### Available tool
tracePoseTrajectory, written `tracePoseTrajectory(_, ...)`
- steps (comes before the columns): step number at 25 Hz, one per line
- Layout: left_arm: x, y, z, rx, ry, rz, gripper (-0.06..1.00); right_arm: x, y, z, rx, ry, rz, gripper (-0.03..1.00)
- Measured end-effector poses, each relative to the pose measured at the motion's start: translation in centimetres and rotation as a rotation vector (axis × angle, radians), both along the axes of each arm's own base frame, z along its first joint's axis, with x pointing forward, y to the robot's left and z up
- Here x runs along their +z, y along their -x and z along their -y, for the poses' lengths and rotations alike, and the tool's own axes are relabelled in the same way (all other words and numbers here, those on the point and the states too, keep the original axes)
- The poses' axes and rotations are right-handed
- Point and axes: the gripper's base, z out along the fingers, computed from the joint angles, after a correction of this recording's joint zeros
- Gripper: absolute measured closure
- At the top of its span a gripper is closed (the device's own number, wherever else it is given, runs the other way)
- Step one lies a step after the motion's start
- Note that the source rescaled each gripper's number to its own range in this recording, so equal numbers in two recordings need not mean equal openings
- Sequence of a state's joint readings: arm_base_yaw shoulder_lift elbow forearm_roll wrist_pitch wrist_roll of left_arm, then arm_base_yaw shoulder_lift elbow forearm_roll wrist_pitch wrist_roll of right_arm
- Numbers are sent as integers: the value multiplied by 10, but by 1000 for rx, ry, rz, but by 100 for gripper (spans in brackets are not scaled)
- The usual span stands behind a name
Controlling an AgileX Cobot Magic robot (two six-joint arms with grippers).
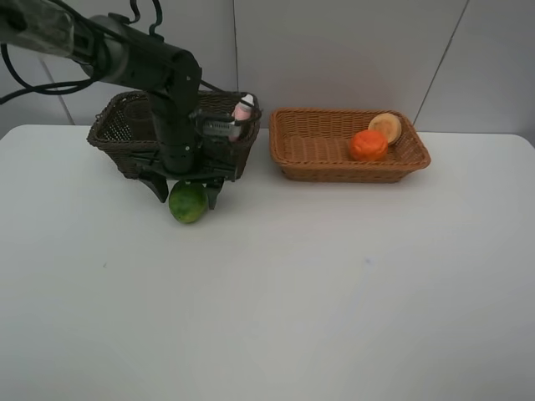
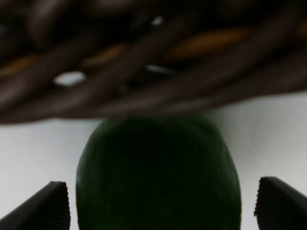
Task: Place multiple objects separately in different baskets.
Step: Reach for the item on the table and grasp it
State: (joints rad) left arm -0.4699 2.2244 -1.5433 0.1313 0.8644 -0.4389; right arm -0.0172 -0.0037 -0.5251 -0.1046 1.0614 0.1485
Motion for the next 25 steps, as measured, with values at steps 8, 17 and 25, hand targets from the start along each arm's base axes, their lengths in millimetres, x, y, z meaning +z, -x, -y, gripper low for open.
tracePoseTrajectory(8,-5,-1,1,-3,3,5,-5,0,0,0,0,0,0,2)
tracePoseTrajectory(17,-4,-2,-1,-18,-13,13,-5,0,0,0,0,0,0,2)
tracePoseTrajectory(25,-4,-2,-1,-20,-14,13,18,0,0,0,0,0,0,2)
